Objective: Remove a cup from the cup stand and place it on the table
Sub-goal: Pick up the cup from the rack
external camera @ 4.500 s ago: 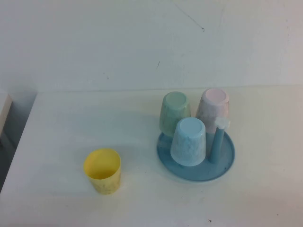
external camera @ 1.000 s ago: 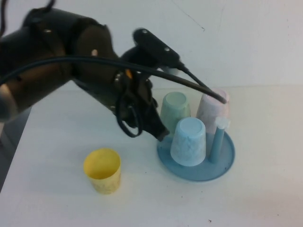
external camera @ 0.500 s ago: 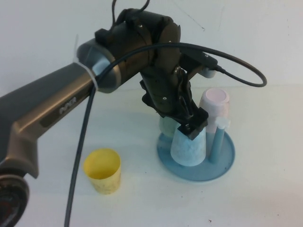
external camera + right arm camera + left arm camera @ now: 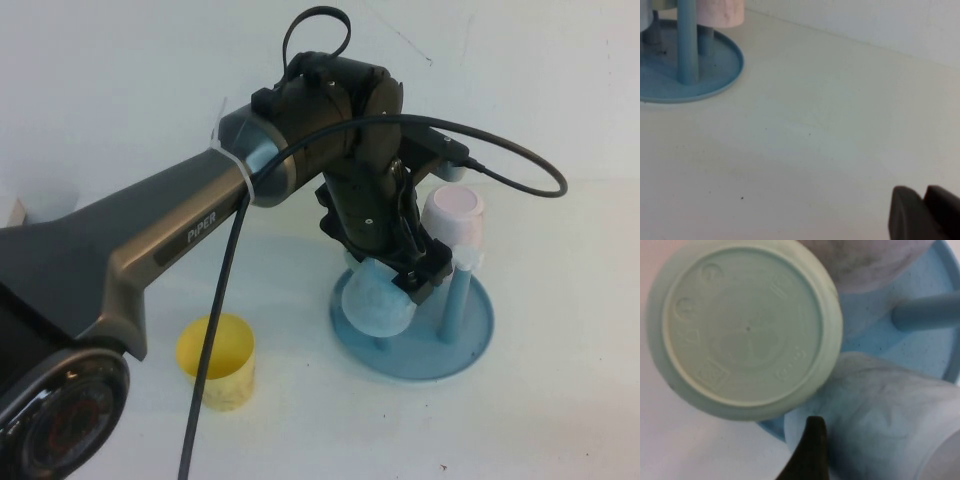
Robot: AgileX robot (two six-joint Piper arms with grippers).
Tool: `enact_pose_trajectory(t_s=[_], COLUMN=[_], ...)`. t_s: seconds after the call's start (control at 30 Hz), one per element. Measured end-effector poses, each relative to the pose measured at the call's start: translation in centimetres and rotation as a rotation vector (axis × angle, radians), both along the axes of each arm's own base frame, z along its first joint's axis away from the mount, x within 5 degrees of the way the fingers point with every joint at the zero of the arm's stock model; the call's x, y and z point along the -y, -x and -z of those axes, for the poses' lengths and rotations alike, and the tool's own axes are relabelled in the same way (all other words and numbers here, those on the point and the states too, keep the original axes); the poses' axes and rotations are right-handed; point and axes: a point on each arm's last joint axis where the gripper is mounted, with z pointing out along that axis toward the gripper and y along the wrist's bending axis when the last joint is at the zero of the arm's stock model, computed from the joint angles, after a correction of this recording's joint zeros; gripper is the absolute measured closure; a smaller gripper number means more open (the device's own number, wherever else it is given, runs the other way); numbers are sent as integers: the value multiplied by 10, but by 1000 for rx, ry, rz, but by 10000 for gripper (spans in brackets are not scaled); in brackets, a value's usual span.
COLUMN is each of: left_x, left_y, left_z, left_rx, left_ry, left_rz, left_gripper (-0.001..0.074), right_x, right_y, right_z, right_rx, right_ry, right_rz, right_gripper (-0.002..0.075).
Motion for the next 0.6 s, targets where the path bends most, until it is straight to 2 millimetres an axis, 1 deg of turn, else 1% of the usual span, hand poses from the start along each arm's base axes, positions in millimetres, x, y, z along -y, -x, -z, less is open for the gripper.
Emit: enact_pose_trajectory(t_s=[0.17, 0.3, 0.6], left_x=[1, -1, -3], left_y=[-1, -2, -2], left_z=[-1, 0, -1], left_rx=[13, 22, 19], left_ry=[12, -11, -28], left_rz=[-8, -6, -3], left_gripper=[90, 153, 153], right_x=[0, 0, 0], right_y=[0, 0, 0], right_z=[0, 0, 0], right_rx=[0, 0, 0], right_ry=[0, 0, 0], right_rz=[0, 0, 0], right_gripper=[664, 664, 664])
